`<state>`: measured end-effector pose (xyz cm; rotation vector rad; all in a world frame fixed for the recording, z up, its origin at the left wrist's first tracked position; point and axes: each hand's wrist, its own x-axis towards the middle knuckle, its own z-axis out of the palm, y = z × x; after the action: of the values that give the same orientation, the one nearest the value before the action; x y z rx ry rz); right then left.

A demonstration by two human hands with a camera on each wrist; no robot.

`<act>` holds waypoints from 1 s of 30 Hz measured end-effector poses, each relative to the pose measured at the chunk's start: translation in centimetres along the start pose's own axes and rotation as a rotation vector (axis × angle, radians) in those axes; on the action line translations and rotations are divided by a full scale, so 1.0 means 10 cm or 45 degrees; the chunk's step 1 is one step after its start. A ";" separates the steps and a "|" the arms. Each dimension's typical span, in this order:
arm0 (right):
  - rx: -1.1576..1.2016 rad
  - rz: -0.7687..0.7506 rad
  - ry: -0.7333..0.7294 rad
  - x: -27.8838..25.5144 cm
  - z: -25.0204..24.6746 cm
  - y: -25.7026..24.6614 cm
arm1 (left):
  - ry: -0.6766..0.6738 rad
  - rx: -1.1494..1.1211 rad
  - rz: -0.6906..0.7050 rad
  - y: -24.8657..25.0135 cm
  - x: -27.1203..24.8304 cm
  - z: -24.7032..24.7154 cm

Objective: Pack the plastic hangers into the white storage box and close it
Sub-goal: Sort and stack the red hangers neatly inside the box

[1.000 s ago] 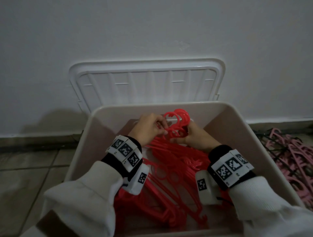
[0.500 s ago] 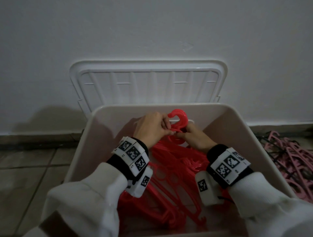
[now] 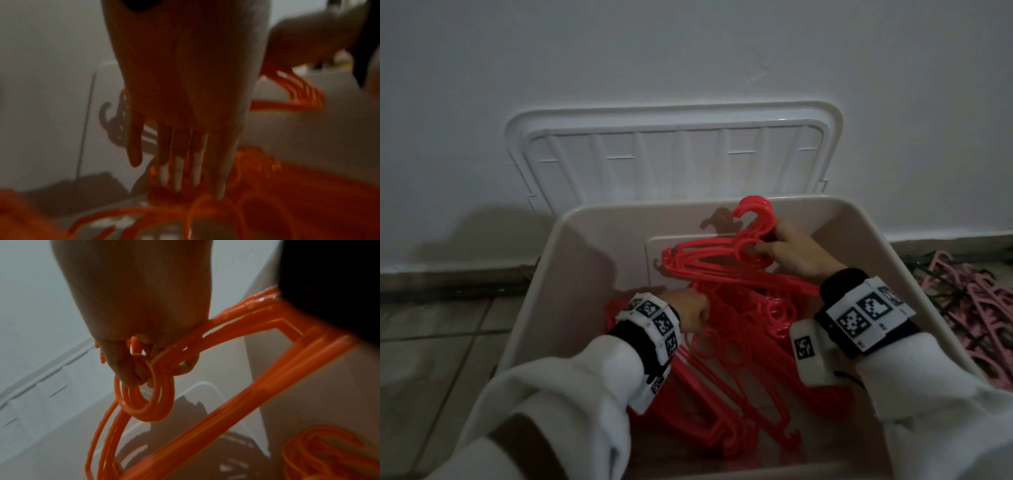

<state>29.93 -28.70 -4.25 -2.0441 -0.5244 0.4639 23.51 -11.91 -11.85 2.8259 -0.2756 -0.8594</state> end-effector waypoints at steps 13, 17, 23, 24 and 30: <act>-0.214 -0.141 -0.004 0.01 0.01 0.00 | 0.117 -0.038 0.085 -0.02 0.12 0.16; -0.176 -0.125 -0.008 0.05 0.03 0.05 | 0.245 -0.138 0.096 -0.05 0.09 0.07; 0.013 -0.078 0.003 0.06 0.04 0.10 | 0.382 -0.368 0.144 0.01 -0.11 -0.20; 0.019 -0.074 0.000 0.05 0.04 0.10 | 0.422 -0.383 0.155 0.04 -0.18 -0.28; 0.115 -0.078 -0.157 0.01 0.06 0.07 | 0.654 -0.609 0.154 0.13 -0.38 -0.56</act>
<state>29.82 -28.61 -5.14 -1.9165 -0.6276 0.5692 23.38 -11.68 -4.95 2.4315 -0.1385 -0.1258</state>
